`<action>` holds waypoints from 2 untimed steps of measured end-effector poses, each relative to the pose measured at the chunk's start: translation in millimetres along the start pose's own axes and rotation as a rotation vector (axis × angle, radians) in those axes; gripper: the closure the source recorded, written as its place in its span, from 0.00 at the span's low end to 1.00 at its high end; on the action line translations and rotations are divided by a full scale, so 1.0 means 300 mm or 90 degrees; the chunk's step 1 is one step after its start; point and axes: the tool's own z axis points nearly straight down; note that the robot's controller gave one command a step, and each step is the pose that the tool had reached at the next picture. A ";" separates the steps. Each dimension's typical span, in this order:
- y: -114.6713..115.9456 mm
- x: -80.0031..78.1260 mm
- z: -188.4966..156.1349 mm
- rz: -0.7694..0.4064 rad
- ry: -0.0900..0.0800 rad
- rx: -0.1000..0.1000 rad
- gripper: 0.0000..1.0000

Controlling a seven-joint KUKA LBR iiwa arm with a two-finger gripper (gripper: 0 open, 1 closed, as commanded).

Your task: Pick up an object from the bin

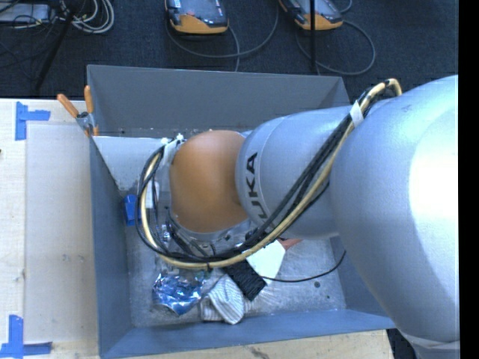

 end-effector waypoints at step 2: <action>-0.141 0.093 -0.016 -0.223 0.002 0.002 1.00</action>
Offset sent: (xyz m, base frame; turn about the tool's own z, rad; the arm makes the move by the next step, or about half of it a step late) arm -0.0395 -0.0302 0.0211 -0.3407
